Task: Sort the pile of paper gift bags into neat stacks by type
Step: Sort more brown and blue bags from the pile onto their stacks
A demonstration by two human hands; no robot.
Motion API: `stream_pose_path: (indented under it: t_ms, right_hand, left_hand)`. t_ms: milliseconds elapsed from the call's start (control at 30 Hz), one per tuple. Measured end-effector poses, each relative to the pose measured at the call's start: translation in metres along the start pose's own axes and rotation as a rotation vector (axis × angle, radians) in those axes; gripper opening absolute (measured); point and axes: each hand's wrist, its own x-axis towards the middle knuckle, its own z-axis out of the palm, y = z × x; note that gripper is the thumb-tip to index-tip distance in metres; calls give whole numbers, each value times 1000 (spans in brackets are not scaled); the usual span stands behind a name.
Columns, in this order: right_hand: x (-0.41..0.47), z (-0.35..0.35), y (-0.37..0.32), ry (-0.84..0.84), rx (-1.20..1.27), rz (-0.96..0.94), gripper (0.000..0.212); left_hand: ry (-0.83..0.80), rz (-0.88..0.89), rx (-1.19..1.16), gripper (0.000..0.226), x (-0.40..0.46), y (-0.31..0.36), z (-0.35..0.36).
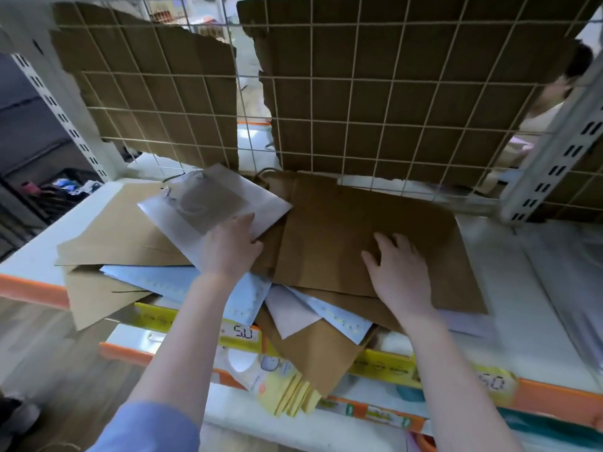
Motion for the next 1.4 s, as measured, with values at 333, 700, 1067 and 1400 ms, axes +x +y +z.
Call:
stream_pose_path:
  t_ms: [333, 700, 1067, 1400]
  right_hand:
    - [-5, 11, -7, 9, 27, 44, 47]
    - [-12, -5, 11, 105, 422, 51, 33]
    - [-5, -10, 39, 75, 164, 278, 59]
    - [-6, -20, 59, 71, 115, 470, 95]
  left_hand:
    - [109, 184, -32, 42, -3, -13, -9]
    - [114, 575, -263, 36, -47, -27, 2]
    - [191, 130, -296, 34, -30, -24, 18]
    - [21, -269, -85, 109, -19, -2, 8]
